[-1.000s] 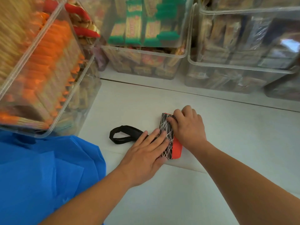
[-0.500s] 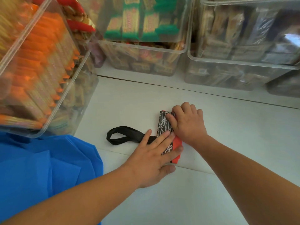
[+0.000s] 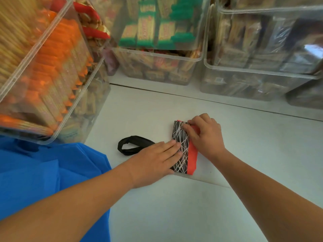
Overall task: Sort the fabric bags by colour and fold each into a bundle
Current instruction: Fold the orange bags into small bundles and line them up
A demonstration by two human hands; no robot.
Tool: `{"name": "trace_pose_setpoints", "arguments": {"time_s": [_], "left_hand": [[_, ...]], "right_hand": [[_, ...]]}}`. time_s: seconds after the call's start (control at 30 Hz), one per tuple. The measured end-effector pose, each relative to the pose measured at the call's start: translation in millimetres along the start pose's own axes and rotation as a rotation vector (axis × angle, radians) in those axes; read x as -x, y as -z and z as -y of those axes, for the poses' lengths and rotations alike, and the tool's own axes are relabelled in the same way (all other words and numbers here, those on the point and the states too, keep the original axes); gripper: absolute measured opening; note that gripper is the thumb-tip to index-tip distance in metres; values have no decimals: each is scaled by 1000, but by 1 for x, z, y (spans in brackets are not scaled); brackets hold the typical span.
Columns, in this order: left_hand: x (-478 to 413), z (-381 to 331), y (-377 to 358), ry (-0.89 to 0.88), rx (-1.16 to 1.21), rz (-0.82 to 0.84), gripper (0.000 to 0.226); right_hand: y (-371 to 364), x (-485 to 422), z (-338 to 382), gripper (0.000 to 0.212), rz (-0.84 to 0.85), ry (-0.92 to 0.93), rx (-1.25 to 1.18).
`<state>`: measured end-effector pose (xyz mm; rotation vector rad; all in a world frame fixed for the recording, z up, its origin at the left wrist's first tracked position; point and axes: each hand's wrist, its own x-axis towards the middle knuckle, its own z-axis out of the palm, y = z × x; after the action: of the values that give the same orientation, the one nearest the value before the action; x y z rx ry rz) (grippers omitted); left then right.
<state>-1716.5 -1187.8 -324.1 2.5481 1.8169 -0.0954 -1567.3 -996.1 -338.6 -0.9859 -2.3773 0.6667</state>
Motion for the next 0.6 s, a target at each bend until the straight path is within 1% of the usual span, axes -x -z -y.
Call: {"name": "trace_pose_setpoints", "arguments": {"time_s": [0.03,0.07,0.1,0.17,0.2,0.23,0.27,0.3,0.33,0.37,0.4,0.43,0.47,0.5,0.57,0.6], "left_hand": [[0,-3,-2,13,-17,-5,56],[-1,-5,0,38,20,-22,52],[-2,-6,5,80,97,-56,47],[-12,-8,23,247,365,-95,40],[-20,-8,33,350,500,-86,35],[-29,-6,40,450,601,-85,31],[-40,-3,44,532,637,-105,28],[-50,1,45,589,640,-128,26],[-59,6,45,627,620,-153,26],[-67,10,43,656,592,-164,27],[-73,13,40,678,561,-156,28],[-79,15,36,693,537,-140,29],[-83,16,33,711,527,-117,30],[-86,17,31,728,525,-103,30],[-90,19,28,744,534,-124,34],[-91,20,28,741,524,-142,41]], "right_hand": [[2,4,-4,27,-18,44,-40],[5,9,-9,24,-26,84,-68],[10,13,-13,27,-13,104,-91],[19,18,-16,34,67,105,-101],[24,19,-13,32,121,68,-119],[29,17,-8,27,177,-13,-164],[35,12,-3,21,245,-149,-258],[43,6,4,26,312,-316,-407],[50,0,7,37,356,-456,-542],[55,-3,7,44,393,-527,-612],[57,-3,8,46,412,-519,-620],[57,0,8,39,408,-468,-575],[54,5,6,32,376,-404,-484],[50,9,6,29,327,-351,-412],[40,12,5,24,228,-284,-368],[36,13,4,21,192,-261,-367]]}}
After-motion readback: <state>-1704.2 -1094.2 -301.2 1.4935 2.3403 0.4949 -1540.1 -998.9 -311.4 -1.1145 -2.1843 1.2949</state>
